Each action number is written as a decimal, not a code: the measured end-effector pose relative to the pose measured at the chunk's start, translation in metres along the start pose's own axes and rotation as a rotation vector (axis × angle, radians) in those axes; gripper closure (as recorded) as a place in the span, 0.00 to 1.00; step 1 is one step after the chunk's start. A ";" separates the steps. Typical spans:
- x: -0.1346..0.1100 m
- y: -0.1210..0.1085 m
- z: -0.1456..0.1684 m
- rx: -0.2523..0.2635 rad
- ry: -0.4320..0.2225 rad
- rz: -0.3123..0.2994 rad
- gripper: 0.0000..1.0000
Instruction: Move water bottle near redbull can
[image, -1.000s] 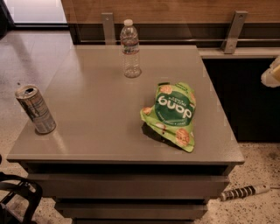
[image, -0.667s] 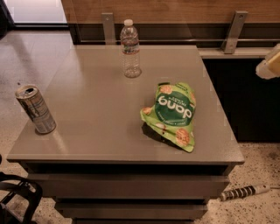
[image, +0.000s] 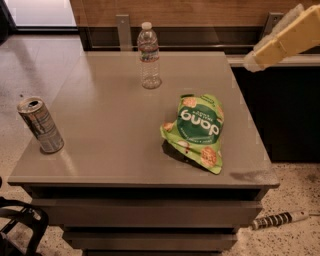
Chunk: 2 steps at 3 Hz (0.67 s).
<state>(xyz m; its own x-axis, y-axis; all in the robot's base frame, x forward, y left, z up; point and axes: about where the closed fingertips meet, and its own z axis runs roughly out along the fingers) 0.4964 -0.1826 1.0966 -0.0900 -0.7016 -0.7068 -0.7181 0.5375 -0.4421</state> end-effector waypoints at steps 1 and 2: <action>-0.008 0.006 0.035 -0.043 -0.086 0.054 0.00; -0.007 0.000 0.066 -0.069 -0.136 0.110 0.00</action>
Offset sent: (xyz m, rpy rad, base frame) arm 0.0839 0.0443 -0.0566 0.2826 0.0611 0.0558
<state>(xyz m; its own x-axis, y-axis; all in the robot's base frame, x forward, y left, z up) 0.5427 -0.1466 1.0656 -0.0796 -0.5683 -0.8190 -0.7554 0.5704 -0.3224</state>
